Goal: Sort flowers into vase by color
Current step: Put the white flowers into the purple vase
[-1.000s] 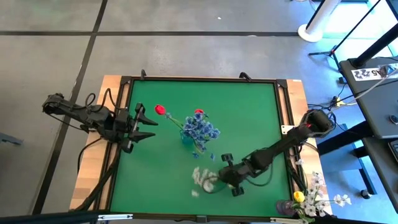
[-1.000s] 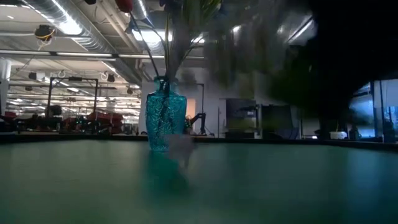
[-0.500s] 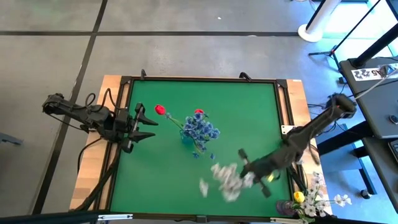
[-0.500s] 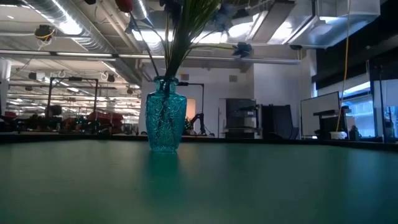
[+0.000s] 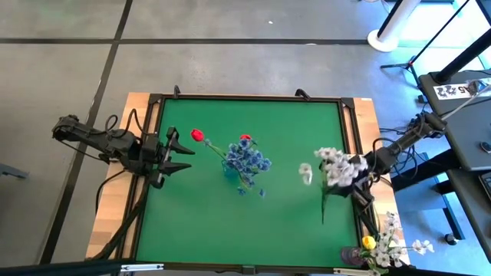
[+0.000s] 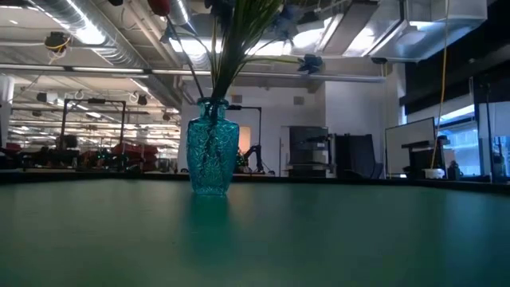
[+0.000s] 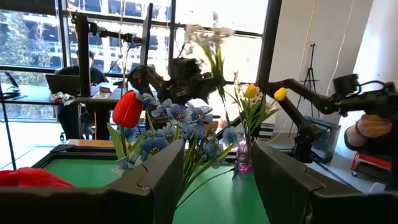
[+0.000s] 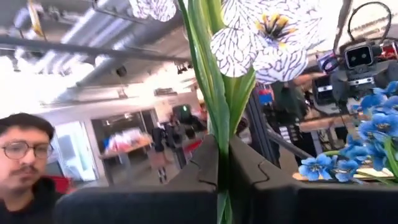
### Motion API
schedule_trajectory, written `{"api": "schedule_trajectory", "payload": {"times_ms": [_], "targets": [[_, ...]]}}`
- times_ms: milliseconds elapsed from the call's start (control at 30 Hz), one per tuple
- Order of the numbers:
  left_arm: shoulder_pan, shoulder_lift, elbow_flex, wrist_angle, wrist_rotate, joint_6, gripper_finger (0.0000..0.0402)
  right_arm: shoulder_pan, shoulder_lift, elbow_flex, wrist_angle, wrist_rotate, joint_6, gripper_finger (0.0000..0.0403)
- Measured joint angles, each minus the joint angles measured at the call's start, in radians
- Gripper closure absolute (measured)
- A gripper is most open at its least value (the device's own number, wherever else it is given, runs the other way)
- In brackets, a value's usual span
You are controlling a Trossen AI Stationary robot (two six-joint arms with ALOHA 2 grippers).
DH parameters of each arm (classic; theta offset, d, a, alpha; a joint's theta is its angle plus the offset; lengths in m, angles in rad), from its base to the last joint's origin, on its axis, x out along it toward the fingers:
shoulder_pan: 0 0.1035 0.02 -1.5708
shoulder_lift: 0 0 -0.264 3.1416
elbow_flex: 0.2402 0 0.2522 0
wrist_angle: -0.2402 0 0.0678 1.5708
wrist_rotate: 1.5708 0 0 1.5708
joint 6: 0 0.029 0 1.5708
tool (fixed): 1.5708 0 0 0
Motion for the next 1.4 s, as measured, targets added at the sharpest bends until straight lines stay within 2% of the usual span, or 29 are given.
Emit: {"api": "schedule_trajectory", "payload": {"times_ms": [133,233,300,367,667,900,1133,1400], "targets": [[0.000,0.000,0.000,0.000,0.000,0.000,0.0217,0.003,-0.073,-0.097,0.080,-0.056,0.023,0.0391],[0.000,0.000,0.000,0.000,0.000,0.000,0.0217,0.004,-0.078,-0.161,0.183,-0.170,0.090,0.0397],[0.000,0.000,0.000,0.000,0.000,0.000,0.0217,0.026,-0.076,-0.193,0.253,-0.239,0.118,0.0397],[0.000,0.000,0.000,0.000,0.000,0.000,0.0217,0.070,-0.076,-0.213,0.318,-0.259,0.126,0.0395],[0.000,0.000,0.000,0.000,0.000,0.000,0.0217,0.349,-0.052,-0.231,0.350,-0.249,0.026,0.0397],[0.000,0.000,0.000,0.000,0.000,0.000,0.0217,0.490,-0.023,-0.231,0.348,-0.206,-0.050,0.0397],[0.000,0.000,0.000,0.000,0.000,0.000,0.0217,0.556,-0.021,-0.231,0.342,-0.147,-0.106,0.0393],[0.000,0.000,0.000,0.000,0.000,0.000,0.0217,0.559,-0.017,-0.231,0.355,-0.086,-0.185,0.0394]]}}
